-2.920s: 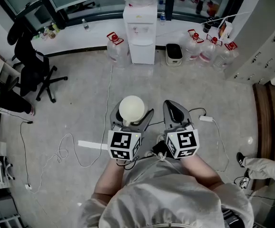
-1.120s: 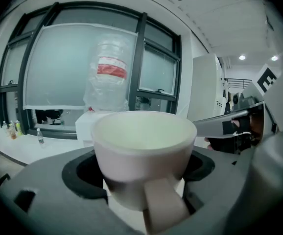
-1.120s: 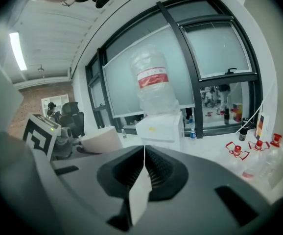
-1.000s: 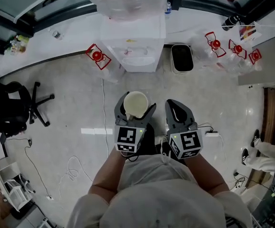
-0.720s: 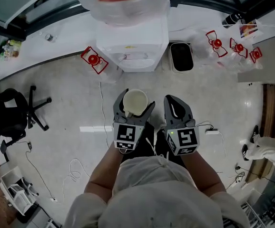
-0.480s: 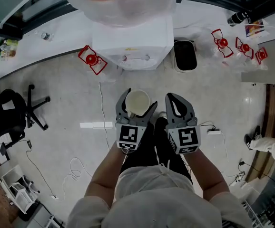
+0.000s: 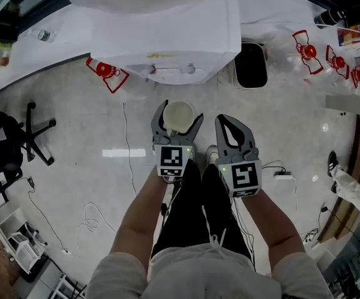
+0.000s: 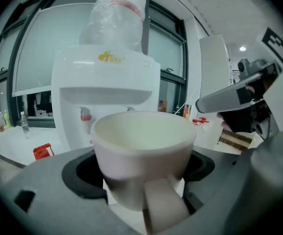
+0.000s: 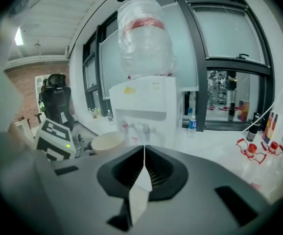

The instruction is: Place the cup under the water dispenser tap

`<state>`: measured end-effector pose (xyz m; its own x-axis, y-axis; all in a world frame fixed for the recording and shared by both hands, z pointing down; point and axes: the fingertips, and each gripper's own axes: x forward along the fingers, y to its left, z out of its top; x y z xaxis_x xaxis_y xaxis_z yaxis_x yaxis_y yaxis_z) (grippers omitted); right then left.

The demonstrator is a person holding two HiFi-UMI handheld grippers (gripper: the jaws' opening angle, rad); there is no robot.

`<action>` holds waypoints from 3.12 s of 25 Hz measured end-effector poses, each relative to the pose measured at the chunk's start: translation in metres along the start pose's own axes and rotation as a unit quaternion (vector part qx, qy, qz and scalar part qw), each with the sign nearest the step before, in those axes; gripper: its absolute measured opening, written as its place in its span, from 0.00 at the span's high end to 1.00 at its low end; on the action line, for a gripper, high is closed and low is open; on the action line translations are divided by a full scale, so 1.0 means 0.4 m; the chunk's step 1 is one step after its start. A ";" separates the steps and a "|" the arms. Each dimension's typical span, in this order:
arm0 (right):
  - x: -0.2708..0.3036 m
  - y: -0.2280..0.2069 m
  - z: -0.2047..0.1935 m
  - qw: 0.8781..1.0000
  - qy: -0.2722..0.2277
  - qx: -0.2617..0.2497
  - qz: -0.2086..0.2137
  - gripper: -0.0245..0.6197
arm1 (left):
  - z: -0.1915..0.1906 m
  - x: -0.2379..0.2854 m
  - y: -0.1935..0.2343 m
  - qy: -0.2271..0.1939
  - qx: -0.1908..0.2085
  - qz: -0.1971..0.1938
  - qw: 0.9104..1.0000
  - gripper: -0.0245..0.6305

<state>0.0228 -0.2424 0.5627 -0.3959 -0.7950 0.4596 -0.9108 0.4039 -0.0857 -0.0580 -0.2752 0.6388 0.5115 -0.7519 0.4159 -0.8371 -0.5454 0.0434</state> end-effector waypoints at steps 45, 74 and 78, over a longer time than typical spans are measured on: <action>0.232 -0.140 -0.222 0.999 -0.033 -0.016 -0.008 0.92 | -0.201 0.412 0.137 -0.065 0.016 0.062 0.996 0.24; -0.072 -0.005 0.199 1.000 -0.017 -0.011 -0.011 0.92 | 0.329 -0.166 0.030 -0.086 -0.039 0.116 0.989 0.78; -0.130 -0.009 0.285 0.999 -0.027 -0.019 -0.021 0.92 | 0.441 -0.238 0.006 -0.098 -0.031 0.106 0.989 0.88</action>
<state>0.0332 -0.2542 0.4385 -0.3649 -0.8346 0.4128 -0.9218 0.3863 -0.0337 -0.0745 -0.2703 0.4391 0.3451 -0.9081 0.2372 -0.9370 -0.3480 0.0311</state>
